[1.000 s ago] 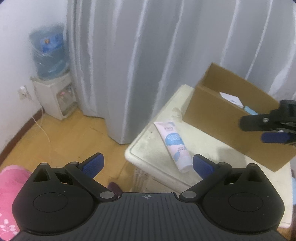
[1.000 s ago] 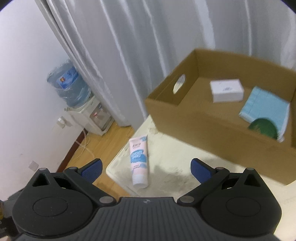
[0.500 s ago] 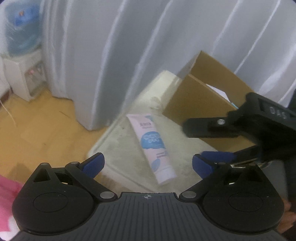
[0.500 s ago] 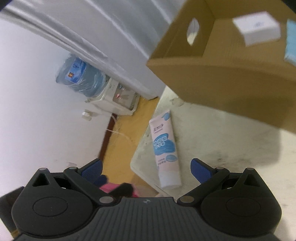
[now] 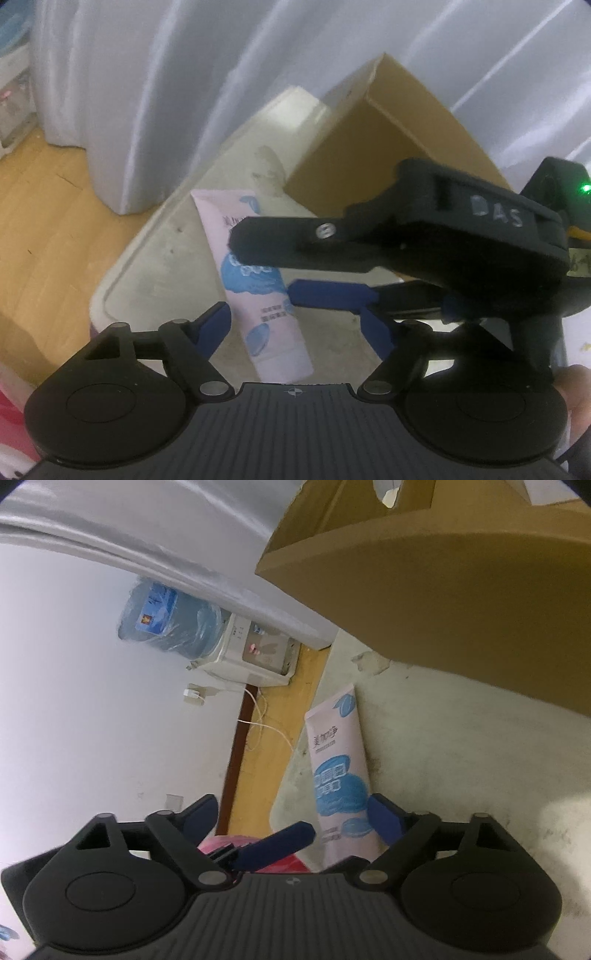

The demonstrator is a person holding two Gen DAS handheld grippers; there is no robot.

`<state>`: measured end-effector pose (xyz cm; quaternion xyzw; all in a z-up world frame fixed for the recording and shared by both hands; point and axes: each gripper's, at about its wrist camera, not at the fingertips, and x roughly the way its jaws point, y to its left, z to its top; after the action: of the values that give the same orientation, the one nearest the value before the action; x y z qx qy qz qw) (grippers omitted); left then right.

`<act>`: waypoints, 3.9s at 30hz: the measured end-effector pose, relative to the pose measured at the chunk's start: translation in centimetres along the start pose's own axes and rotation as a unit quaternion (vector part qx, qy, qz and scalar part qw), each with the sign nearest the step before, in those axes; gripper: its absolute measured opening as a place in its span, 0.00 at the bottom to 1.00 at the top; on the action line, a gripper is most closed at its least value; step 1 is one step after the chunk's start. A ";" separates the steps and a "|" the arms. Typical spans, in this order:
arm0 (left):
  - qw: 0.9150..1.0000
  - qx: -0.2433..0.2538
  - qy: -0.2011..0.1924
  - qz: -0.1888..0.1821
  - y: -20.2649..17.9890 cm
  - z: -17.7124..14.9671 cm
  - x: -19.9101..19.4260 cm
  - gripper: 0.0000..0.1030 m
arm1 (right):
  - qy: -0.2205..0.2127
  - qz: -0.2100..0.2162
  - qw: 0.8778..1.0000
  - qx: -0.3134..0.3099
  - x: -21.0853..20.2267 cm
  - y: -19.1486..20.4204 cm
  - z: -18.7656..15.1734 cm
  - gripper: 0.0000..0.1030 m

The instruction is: Organize objects

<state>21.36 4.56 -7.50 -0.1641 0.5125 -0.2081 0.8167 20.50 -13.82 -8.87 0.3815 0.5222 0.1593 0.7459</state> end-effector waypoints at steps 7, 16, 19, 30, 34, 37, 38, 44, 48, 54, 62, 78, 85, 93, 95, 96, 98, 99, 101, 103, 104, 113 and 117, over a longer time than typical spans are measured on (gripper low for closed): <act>1.000 -0.015 0.014 0.002 0.4 -0.1 0.5 0.73 | 0.011 -0.003 1.000 0.018 0.7 -1.3 0.1 0.67; 0.999 -0.019 0.026 -0.008 -1.1 -0.3 0.6 0.74 | 0.017 -0.004 1.000 0.019 0.0 -2.0 -0.2 0.61; 0.999 -0.016 0.029 -0.019 -2.5 -0.9 0.7 0.74 | 0.019 -0.010 1.000 0.022 -1.2 -2.8 -0.7 0.59; 0.997 0.021 0.048 -0.053 -9.4 -3.9 1.5 0.74 | 0.000 -0.022 0.999 0.048 -7.9 -7.6 -3.7 0.38; 0.996 0.030 0.057 -0.067 -12.0 -5.4 1.9 0.74 | -0.007 -0.027 0.998 0.053 -10.5 -9.1 -5.0 0.37; 0.994 0.035 0.061 -0.081 -13.8 -6.6 2.1 0.74 | -0.011 -0.037 0.998 0.052 -12.6 -10.2 -6.0 0.37; 0.994 0.036 0.063 -0.087 -14.4 -7.1 2.1 0.74 | -0.013 -0.041 0.998 0.051 -13.3 -10.6 -6.4 0.37; 0.994 0.035 0.058 -0.089 -16.1 -9.6 2.3 0.76 | -0.017 -0.090 0.995 0.033 -15.6 -11.9 -8.0 0.41; 0.996 0.031 0.054 -0.065 -15.9 -10.5 2.0 0.82 | -0.030 -0.122 0.992 0.018 -16.8 -12.2 -9.3 0.43; 0.998 0.027 0.038 -0.031 -16.1 -10.4 1.8 0.91 | -0.066 -0.131 0.989 0.012 -17.8 -12.0 -9.6 0.65; 0.999 0.038 0.028 -0.006 -16.9 -10.8 3.0 0.94 | -0.102 -0.128 0.986 0.021 -18.2 -13.3 -9.8 0.82; 0.997 0.032 -0.039 0.061 -17.9 -13.4 0.5 0.99 | -0.119 -0.087 0.989 0.013 -18.5 -14.1 -10.7 1.00; 0.992 0.044 -0.073 0.088 -18.7 -14.2 -1.0 1.00 | -0.125 -0.100 0.987 -0.008 -18.2 -13.6 -10.8 1.00; 0.988 0.053 -0.113 0.087 -19.3 -14.3 -2.4 1.00 | -0.122 -0.097 0.988 -0.014 -18.3 -13.7 -10.4 1.00; 0.988 0.051 -0.116 0.084 -19.2 -14.2 -2.6 1.00 | -0.121 -0.099 0.988 -0.018 -18.2 -13.6 -10.3 1.00; 0.989 0.052 -0.119 0.077 -19.0 -14.2 -2.7 1.00 | -0.121 -0.100 0.987 -0.019 -18.2 -13.5 -10.3 1.00; 0.988 0.048 -0.131 0.065 -18.8 -14.5 -3.0 1.00 | -0.121 -0.104 0.987 -0.021 -18.1 -13.4 -10.3 1.00; 0.988 0.042 -0.136 0.061 -18.6 -14.5 -3.2 1.00 | -0.120 -0.106 0.987 -0.022 -18.1 -13.3 -10.3 1.00; 0.987 0.043 -0.139 0.066 -18.6 -14.6 -3.2 1.00 | -0.120 -0.111 0.986 -0.024 -18.1 -13.2 -10.4 1.00; 0.986 0.052 -0.142 0.071 -18.8 -14.7 -3.2 1.00 | -0.118 -0.115 0.986 -0.028 -18.1 -13.0 -10.4 1.00; 0.986 0.054 -0.143 0.072 -18.9 -14.7 -3.2 1.00 | -0.118 -0.116 0.986 -0.028 -18.1 -13.0 -10.4 1.00; 0.987 0.066 -0.127 0.067 -18.4 -14.6 -2.4 0.99 | -0.110 -0.102 0.988 -0.028 -18.2 -13.5 -10.1 1.00; 0.989 0.064 -0.122 0.055 -18.0 -14.2 -2.1 0.99 | -0.103 -0.097 0.989 -0.031 -18.2 -13.5 -9.9 1.00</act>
<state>4.63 -10.64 -3.14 -0.1072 0.4026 -0.1732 0.8924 2.03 -30.31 -8.44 0.3200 0.4722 0.0624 0.8190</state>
